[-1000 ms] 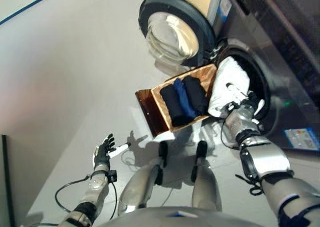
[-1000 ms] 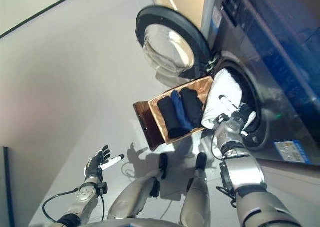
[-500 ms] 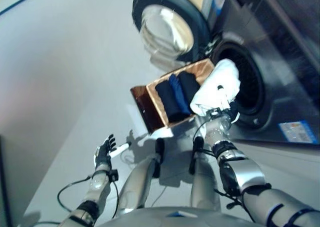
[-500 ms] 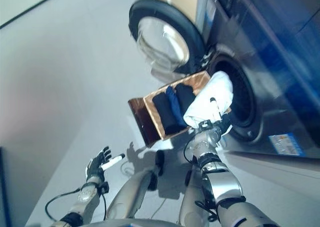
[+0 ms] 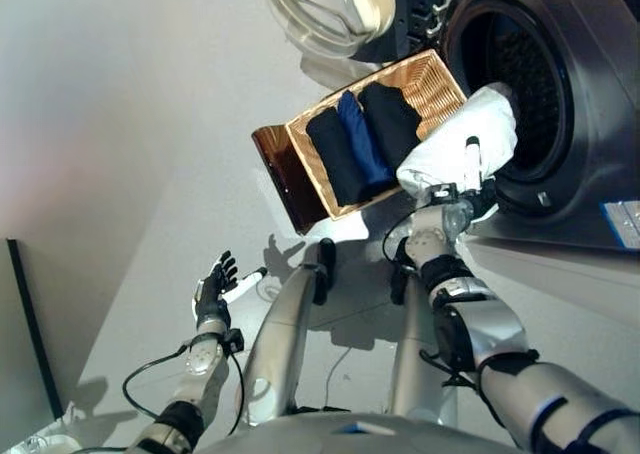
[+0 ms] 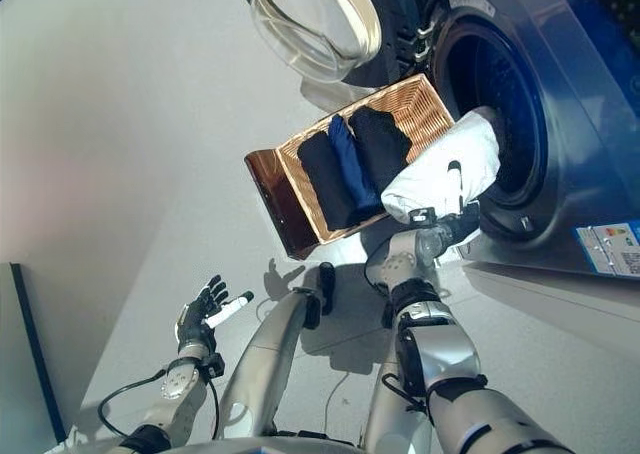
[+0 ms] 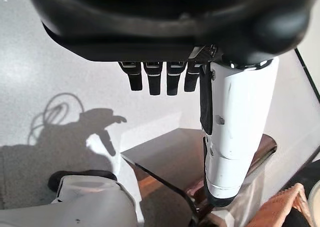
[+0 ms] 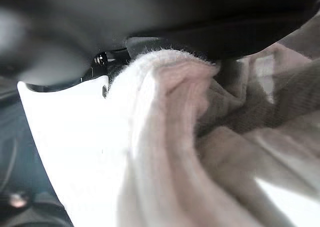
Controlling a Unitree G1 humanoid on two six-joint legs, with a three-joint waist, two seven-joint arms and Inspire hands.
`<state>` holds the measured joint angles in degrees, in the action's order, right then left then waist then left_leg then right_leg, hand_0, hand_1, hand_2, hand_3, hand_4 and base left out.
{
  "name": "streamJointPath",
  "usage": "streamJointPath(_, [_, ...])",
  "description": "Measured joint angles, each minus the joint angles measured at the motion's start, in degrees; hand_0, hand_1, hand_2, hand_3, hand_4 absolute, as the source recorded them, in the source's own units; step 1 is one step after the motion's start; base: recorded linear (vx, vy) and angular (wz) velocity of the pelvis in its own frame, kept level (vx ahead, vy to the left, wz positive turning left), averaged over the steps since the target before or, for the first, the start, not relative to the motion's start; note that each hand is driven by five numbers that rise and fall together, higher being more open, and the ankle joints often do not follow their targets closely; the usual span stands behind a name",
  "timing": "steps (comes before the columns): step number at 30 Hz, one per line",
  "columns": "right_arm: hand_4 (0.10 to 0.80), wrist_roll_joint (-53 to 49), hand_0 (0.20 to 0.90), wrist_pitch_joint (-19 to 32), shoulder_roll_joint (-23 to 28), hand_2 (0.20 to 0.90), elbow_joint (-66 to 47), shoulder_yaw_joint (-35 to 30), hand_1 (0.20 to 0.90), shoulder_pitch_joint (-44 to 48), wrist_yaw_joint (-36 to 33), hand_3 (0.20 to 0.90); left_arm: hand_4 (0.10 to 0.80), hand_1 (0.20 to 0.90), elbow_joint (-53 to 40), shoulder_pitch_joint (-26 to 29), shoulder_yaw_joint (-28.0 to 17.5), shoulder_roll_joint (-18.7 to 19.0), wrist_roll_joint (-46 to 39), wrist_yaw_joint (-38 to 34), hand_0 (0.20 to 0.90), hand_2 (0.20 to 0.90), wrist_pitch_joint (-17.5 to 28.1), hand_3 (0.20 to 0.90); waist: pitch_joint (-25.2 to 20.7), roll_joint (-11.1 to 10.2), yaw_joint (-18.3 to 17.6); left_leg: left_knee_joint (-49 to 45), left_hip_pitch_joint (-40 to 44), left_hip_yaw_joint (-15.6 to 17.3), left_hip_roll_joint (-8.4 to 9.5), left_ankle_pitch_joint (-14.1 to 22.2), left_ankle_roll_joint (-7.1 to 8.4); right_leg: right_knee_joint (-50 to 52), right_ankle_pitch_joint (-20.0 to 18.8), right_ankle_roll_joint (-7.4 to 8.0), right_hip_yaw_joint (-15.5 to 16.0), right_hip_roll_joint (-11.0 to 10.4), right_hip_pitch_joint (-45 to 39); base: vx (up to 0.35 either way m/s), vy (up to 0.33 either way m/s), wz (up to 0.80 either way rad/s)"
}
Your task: Pick up the clothes and place them into the washing machine
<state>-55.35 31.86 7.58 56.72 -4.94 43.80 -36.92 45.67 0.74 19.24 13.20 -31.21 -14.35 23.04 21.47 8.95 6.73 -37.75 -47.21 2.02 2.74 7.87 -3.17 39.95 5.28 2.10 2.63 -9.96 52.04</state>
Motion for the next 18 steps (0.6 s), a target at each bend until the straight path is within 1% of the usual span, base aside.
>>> streamJointPath(5, [0.300,0.76,0.200,2.17,-0.24,0.200,-2.47,0.39,0.200,0.15,-0.68,0.200,0.800,0.900,1.55,0.20,0.09,-0.10,-0.02,-0.57,0.900,0.900,0.05,0.900,-0.02,0.02,-0.15,0.66,0.10,0.85,0.05,-0.04,0.11,-0.12,-0.11,0.07,-0.36,-0.05,0.51,0.039,0.019,-0.03])
streamJointPath(11, [0.300,1.04,0.200,2.12,1.00,0.200,-2.41,0.25,0.200,1.96,-1.76,0.200,0.800,0.900,2.75,0.19,0.06,-0.12,-0.07,-0.68,0.900,0.900,1.00,0.900,-0.20,0.56,0.36,2.42,1.19,1.38,0.16,-0.31,-0.09,-0.21,-0.42,-0.34,-0.61,-0.23,0.47,0.025,0.002,0.00])
streamJointPath(12, [0.300,1.65,0.200,1.33,2.06,0.200,-2.16,-1.00,0.200,3.04,-2.28,0.200,0.800,0.900,2.26,0.14,-0.23,0.03,0.04,-0.42,0.900,0.900,1.04,0.900,-0.23,0.78,0.61,3.19,1.58,1.55,0.17,-0.44,-0.03,-0.35,-0.35,-0.41,-0.75,-0.41,0.35,-0.005,-0.001,0.08])
streamJointPath(13, [0.300,2.05,0.200,-0.05,5.27,0.200,-0.82,-2.78,0.200,5.15,-3.80,0.200,0.800,0.900,1.28,0.16,-0.09,-0.01,0.29,-0.13,0.900,0.900,1.40,0.900,-0.48,1.36,1.36,4.70,1.93,1.50,0.76,-1.21,0.12,-0.52,-0.32,-0.19,-0.73,-0.83,0.40,-0.042,0.000,0.24])
streamJointPath(14, [0.300,2.86,0.200,-1.22,10.30,0.200,1.96,-4.02,0.200,8.27,-5.86,0.200,0.800,0.900,0.30,0.21,0.01,0.00,0.78,0.14,0.900,0.900,1.84,0.900,-0.96,2.65,2.19,6.04,2.05,1.25,1.41,-2.15,0.02,-0.79,-0.24,0.16,-0.57,-1.34,0.51,-0.047,0.012,0.41])
streamJointPath(15, [0.300,3.79,0.200,-1.90,16.72,0.200,5.05,-4.28,0.200,12.31,-7.98,0.200,0.800,0.900,-0.41,0.17,0.09,0.05,1.03,0.06,0.900,0.900,2.77,0.900,-1.26,4.56,3.33,7.40,2.08,0.71,2.09,-3.00,0.23,-1.25,-0.37,0.55,-0.50,-2.13,0.59,-0.045,0.015,0.42])
streamJointPath(16, [0.300,4.68,0.200,-1.73,21.86,0.200,5.72,-4.32,0.200,15.95,-9.67,0.200,0.800,0.900,-0.94,-0.03,0.03,0.30,1.02,-0.22,0.900,0.900,3.35,0.900,-1.38,5.86,3.88,9.04,2.19,0.81,2.65,-3.98,0.19,-1.50,-0.42,0.59,-0.60,-2.70,1.07,-0.043,0.025,0.34])
streamJointPath(17, [0.300,5.06,0.200,-1.62,25.08,0.200,5.83,-3.55,0.200,18.78,-10.11,0.200,0.800,0.900,-1.28,-0.64,-0.03,0.66,1.03,-0.78,0.900,0.900,3.59,0.900,-1.53,6.41,3.84,10.12,2.13,0.82,3.34,-4.77,0.17,-1.28,-0.52,0.75,-0.68,-3.31,1.85,-0.032,0.048,0.27])
streamJointPath(18, [0.300,5.51,0.200,-1.70,28.69,0.200,6.64,-1.35,0.200,21.82,-10.35,0.200,0.800,0.900,-1.61,-1.25,-0.21,0.96,1.05,-1.28,0.900,0.900,3.53,0.900,-1.84,7.04,4.01,11.29,2.01,0.76,4.03,-5.55,0.09,-1.07,-0.53,0.74,-0.82,-4.06,2.63,-0.017,0.043,0.26])
